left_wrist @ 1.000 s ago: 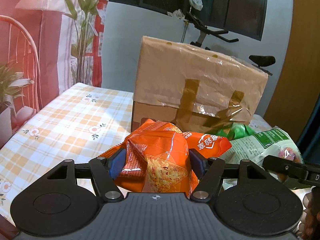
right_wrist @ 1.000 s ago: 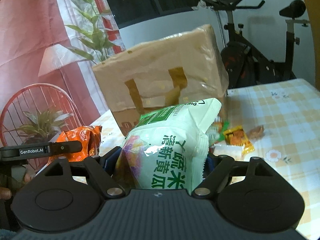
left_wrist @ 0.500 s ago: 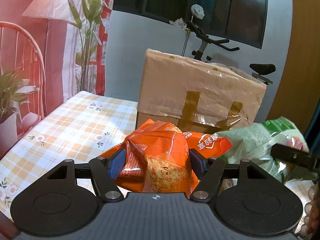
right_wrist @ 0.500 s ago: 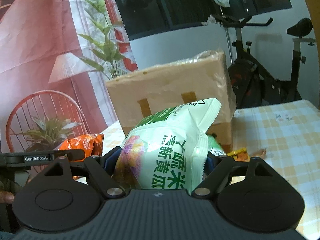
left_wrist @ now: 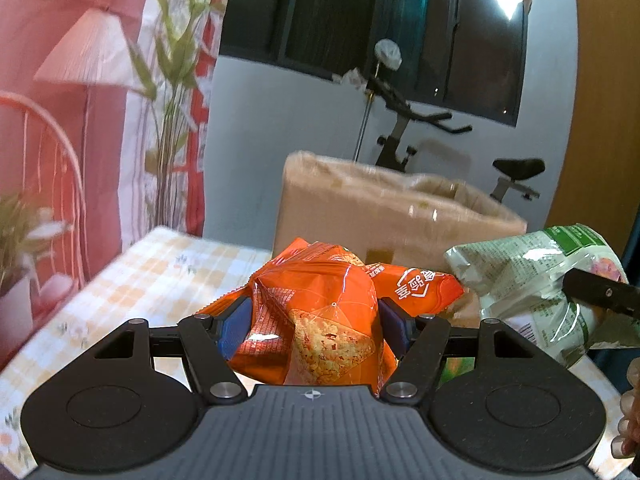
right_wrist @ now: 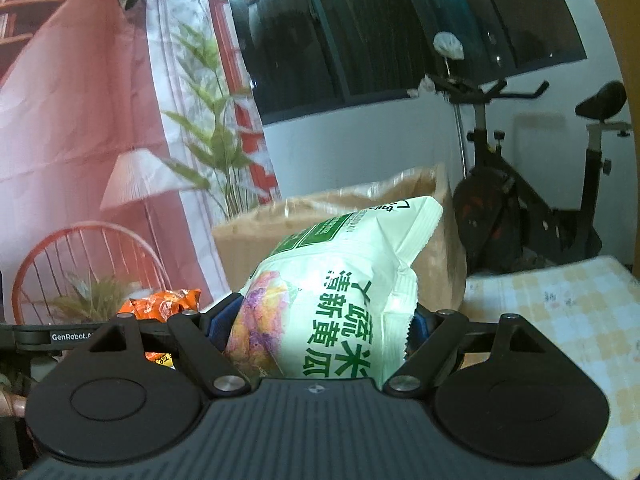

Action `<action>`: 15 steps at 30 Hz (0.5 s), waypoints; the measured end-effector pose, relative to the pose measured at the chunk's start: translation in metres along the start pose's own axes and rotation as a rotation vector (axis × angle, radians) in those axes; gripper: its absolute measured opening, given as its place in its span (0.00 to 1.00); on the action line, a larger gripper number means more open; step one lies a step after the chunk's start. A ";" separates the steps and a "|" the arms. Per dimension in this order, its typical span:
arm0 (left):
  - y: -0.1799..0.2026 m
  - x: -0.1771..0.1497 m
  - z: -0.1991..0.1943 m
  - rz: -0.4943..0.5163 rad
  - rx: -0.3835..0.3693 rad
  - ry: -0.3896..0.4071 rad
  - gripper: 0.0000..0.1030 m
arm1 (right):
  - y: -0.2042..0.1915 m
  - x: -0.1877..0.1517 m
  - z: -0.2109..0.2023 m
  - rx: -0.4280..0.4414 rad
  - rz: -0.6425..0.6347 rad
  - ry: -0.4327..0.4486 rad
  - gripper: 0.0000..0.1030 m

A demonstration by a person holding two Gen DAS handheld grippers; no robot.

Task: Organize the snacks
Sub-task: 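Lift both bags over the box and open both tools to drop them in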

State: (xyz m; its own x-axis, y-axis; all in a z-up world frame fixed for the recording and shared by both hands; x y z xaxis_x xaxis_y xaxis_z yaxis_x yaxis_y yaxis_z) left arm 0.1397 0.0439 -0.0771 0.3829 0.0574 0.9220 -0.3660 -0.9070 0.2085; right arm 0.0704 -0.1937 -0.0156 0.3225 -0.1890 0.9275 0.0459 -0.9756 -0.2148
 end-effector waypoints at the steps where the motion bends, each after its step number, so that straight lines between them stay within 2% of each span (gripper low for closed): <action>1: 0.002 0.006 0.001 0.009 -0.003 0.010 0.69 | 0.001 0.005 0.000 0.001 0.004 0.011 0.79; 10: 0.016 0.071 0.017 0.048 -0.062 0.112 0.69 | 0.005 0.073 0.011 -0.003 0.053 0.102 0.79; 15: 0.023 0.103 0.048 0.088 -0.091 0.124 0.69 | 0.002 0.111 0.037 -0.029 0.002 0.145 0.79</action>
State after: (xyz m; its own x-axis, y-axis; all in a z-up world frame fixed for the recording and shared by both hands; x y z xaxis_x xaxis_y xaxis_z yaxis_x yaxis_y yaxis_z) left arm 0.2114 0.0084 0.0073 0.2404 0.0359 0.9700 -0.4713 -0.8693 0.1490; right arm 0.1409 -0.2123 0.0756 0.1821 -0.2034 0.9620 0.0178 -0.9775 -0.2100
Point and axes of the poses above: each gripper's, at about its wrist camera, not at the fingertips, and z roughly the way its jaws point, y to its right, x to its top, the point moved 3 cm from there along z, roughly the way its jaws point, and after that the axes turned 14 degrees about -x, right-handed, at the moved point
